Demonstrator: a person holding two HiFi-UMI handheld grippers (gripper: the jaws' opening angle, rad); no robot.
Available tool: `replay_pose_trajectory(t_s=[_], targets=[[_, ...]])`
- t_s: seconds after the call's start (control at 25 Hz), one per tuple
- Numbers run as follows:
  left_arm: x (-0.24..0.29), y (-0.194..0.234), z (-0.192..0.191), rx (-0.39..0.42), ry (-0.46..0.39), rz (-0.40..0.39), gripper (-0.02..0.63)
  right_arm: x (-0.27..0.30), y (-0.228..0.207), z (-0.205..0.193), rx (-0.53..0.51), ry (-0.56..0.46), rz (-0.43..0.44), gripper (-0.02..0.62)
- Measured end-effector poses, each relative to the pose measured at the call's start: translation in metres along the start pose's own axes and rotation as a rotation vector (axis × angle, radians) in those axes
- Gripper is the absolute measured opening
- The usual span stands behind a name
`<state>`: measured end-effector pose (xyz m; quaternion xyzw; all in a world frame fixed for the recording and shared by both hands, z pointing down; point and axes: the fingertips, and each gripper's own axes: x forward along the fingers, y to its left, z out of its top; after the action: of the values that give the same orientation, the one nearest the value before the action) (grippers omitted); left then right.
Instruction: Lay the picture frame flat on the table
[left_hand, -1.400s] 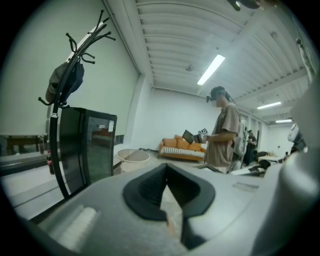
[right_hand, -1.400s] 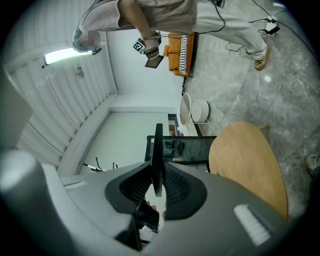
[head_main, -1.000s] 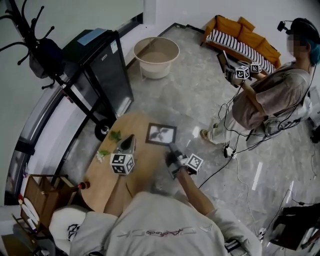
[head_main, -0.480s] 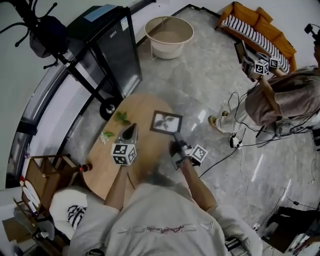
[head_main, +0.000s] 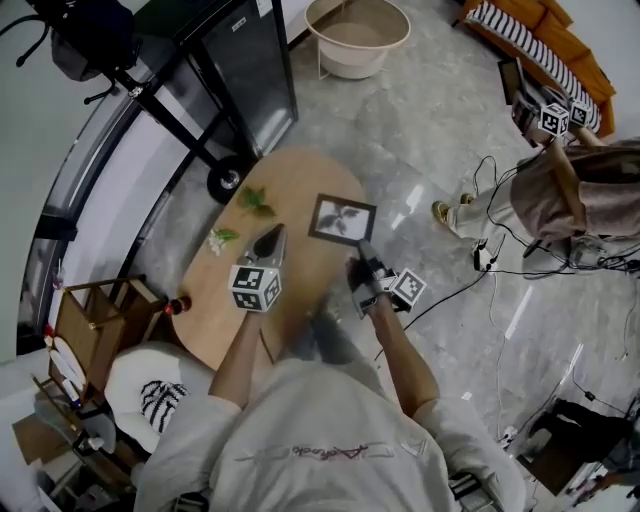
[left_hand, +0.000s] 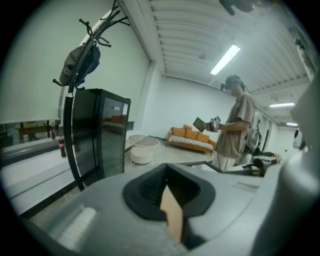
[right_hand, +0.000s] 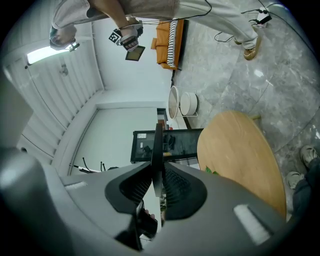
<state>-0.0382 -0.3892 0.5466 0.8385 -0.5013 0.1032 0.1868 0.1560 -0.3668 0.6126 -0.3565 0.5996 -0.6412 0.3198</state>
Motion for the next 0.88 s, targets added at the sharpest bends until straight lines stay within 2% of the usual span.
replay_pose_trajectory(t_s=[0.44,0.88], targets=[[0.009,0.02,-0.064,-0.047,0.071,-0.005,0.0,-0.003,-0.054,-0.008,0.017,-0.012,-0.062,0.074],[0.023,0.029,-0.145,-0.1,0.155,0.0,0.0,0.001,-0.128,-0.03,0.049,0.033,-0.112,0.074]])
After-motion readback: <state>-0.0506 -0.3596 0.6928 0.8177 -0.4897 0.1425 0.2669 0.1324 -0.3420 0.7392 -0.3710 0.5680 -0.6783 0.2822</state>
